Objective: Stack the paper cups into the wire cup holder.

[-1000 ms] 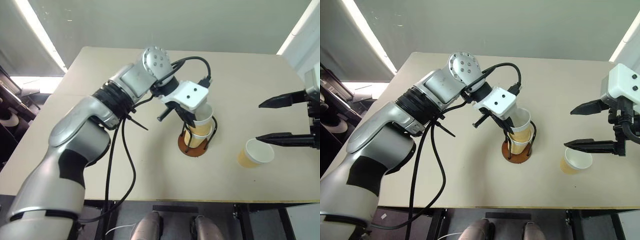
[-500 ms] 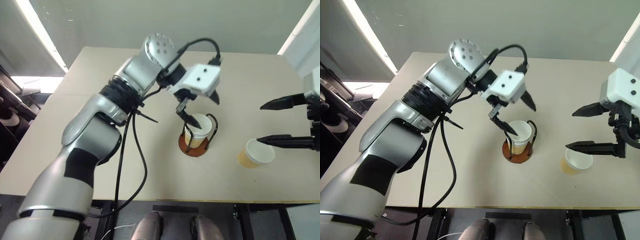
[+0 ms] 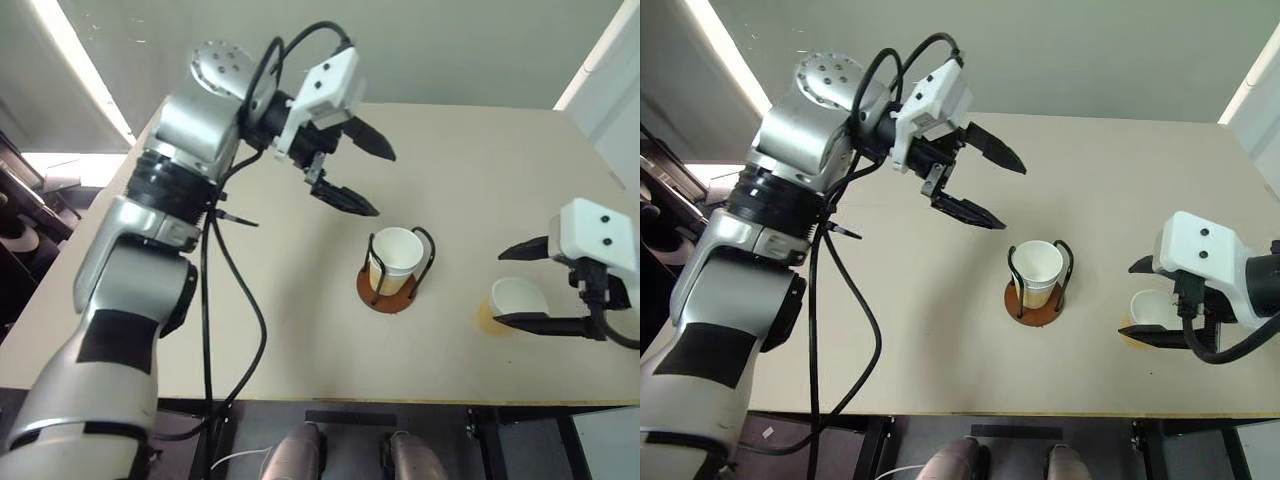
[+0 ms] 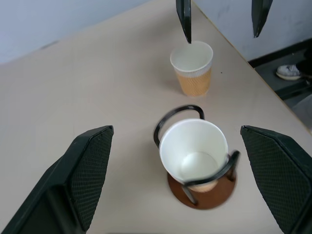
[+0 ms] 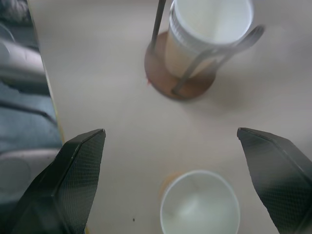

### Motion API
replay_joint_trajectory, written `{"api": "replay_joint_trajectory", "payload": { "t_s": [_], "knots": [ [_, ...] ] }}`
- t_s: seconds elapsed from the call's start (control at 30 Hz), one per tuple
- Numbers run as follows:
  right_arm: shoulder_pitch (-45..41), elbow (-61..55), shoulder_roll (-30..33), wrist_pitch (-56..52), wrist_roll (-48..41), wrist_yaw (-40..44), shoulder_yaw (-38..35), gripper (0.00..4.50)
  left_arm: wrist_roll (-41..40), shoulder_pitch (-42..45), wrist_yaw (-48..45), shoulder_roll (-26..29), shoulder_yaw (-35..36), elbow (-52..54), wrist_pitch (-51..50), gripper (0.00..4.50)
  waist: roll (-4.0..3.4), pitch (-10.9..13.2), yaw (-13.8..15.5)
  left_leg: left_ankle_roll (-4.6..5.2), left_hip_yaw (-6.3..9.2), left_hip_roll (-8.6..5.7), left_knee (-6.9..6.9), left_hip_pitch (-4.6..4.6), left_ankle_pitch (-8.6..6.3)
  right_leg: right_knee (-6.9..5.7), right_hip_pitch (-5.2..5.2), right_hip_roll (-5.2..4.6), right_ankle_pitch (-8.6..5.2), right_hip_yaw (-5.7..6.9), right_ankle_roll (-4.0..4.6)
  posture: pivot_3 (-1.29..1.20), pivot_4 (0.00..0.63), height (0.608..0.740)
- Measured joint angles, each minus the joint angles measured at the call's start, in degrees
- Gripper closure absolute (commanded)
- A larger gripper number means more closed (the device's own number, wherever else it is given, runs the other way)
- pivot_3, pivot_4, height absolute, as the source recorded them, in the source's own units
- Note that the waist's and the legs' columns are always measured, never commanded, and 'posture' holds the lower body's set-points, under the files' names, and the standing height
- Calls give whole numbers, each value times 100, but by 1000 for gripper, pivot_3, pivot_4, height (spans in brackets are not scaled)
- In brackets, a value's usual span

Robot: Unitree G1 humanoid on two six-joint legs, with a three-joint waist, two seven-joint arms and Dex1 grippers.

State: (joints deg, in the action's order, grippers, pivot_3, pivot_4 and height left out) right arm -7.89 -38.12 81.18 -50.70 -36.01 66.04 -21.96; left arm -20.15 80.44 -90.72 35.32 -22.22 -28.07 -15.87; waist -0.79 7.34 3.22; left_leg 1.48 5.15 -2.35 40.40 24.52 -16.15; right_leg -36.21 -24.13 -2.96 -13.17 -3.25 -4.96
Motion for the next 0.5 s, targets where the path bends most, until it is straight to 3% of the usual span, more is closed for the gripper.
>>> {"api": "replay_joint_trajectory", "payload": {
  "t_s": [0.2, 0.5],
  "knots": [
    [848, 259, 19, 572, 875, 113, 134, 0, 103, -245, 115, 223, 356, 313, -450, 29, 0, 0, 1, 2, 1, -3, 19, -1, 0, -15, 5, -2, 2, 0, -3, 0, 150, 740],
    [806, 763, 21, 1257, 1528, 154, 869, 0, 187, -555, 243, 271, 572, 836, -889, 29, 1, 0, -48, 4, -4, -2, 24, -25, -1, -37, 19, -1, 2, -6, -3, 0, 150, 740]
  ]
}}
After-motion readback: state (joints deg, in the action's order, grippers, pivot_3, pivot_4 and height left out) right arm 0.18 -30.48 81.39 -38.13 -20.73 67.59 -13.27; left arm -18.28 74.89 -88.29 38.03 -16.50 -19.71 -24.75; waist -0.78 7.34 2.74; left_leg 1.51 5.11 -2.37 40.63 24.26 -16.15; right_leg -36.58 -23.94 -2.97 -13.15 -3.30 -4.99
